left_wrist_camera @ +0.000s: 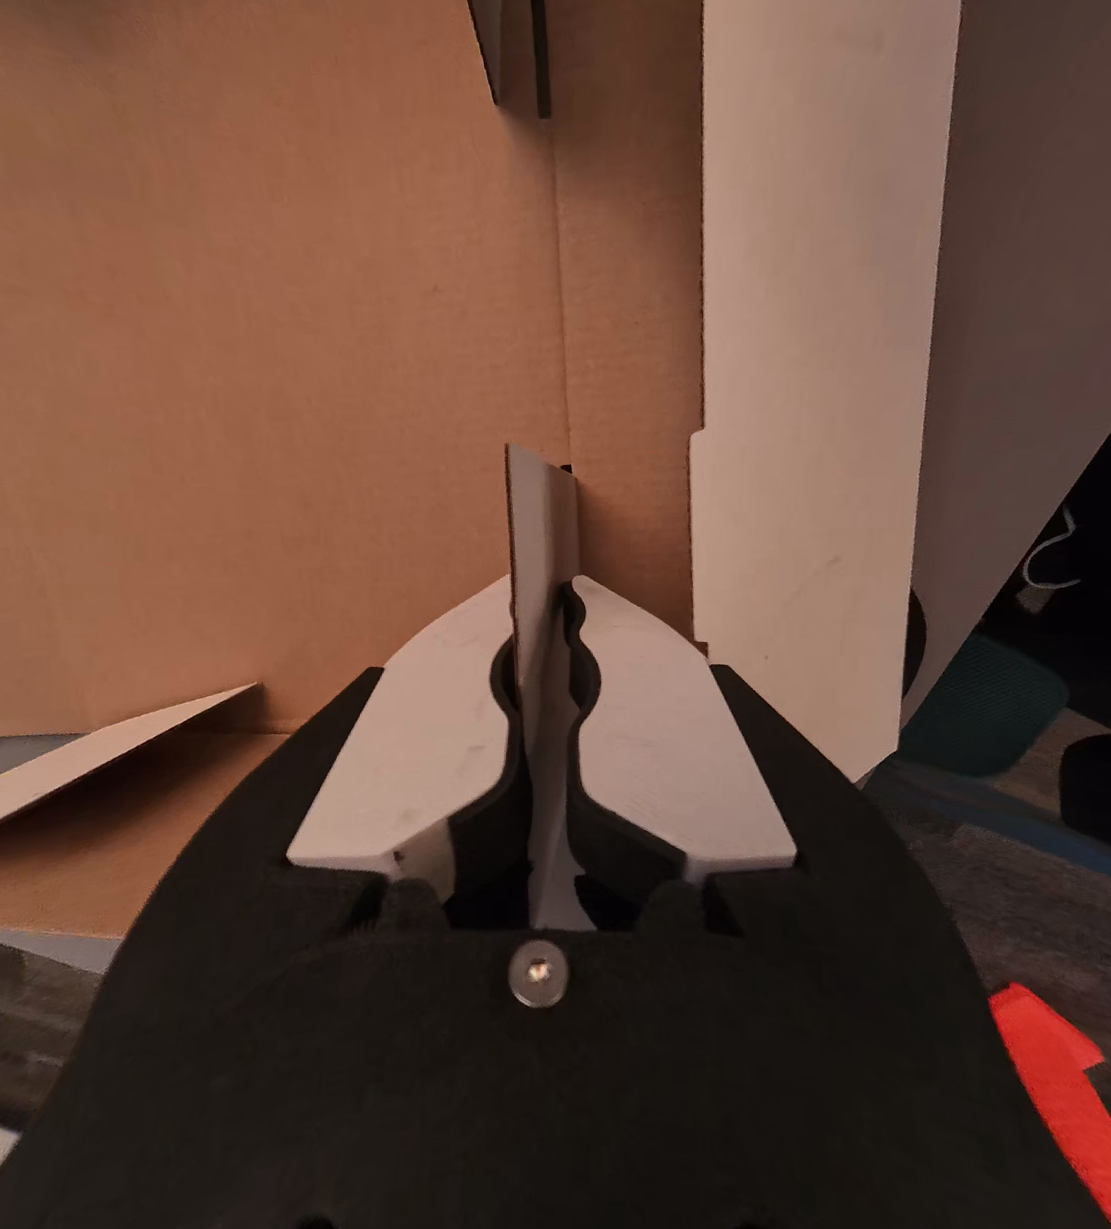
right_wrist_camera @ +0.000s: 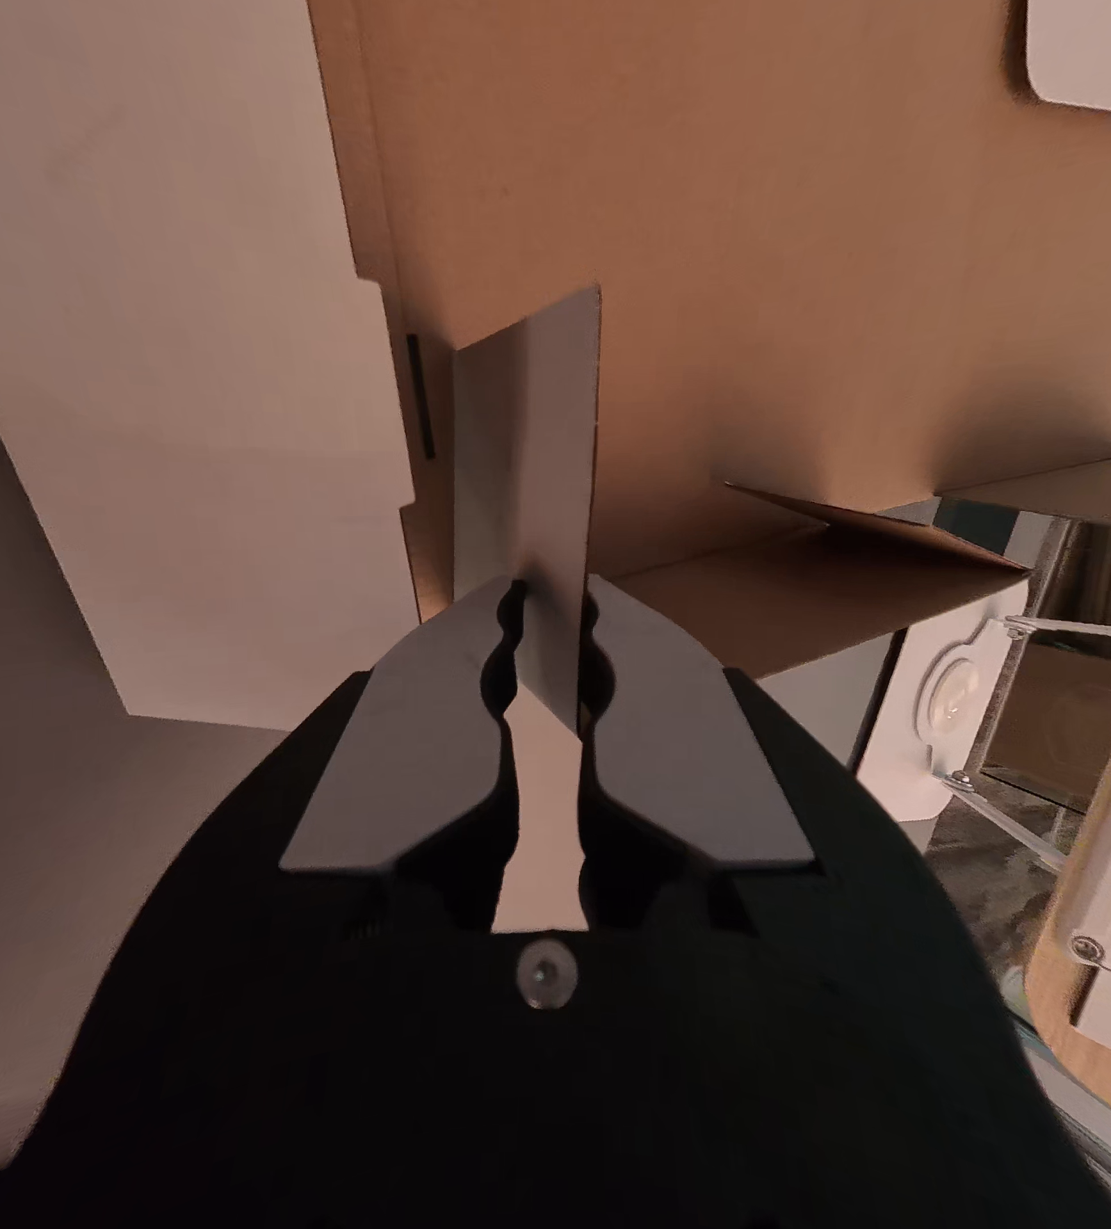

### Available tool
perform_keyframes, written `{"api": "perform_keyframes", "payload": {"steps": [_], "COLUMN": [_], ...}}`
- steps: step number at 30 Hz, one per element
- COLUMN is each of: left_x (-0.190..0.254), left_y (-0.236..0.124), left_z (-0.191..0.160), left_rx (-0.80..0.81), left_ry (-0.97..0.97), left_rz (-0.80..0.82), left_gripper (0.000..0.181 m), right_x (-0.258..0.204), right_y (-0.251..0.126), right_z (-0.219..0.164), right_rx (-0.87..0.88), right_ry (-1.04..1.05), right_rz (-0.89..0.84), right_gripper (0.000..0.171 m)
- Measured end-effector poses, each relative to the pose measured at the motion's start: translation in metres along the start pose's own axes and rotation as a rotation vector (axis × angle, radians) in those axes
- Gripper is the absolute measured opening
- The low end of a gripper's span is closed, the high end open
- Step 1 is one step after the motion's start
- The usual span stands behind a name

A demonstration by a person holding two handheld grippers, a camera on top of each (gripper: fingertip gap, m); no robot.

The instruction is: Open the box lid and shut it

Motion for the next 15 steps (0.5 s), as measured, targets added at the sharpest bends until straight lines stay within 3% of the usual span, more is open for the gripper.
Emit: {"api": "perform_keyframes", "payload": {"steps": [7,15], "left_x": [0.002,0.003], "left_y": [0.000,-0.001], "left_z": [-0.003,-0.004], "left_rx": [0.022,0.045], "left_ry": [-0.023,-0.031], "left_rz": [-0.018,-0.036], "left_gripper": [0.004,0.004], "right_x": [0.006,0.009], "right_y": [-0.003,-0.013], "right_z": [-0.006,-0.042], "right_rx": [0.055,0.214], "right_ry": [0.086,0.278], "right_rz": [0.030,0.184], "right_gripper": [0.016,0.014]}}
Point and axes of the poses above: each gripper's, where its closed fingertips meet, y out along the fingers, z out of its top, x = y × z across the jaws, the point moved 3 cm from there along -y, back along the fingers, and after that the axes turned 1 degree about -y, right-handed, at the moved point
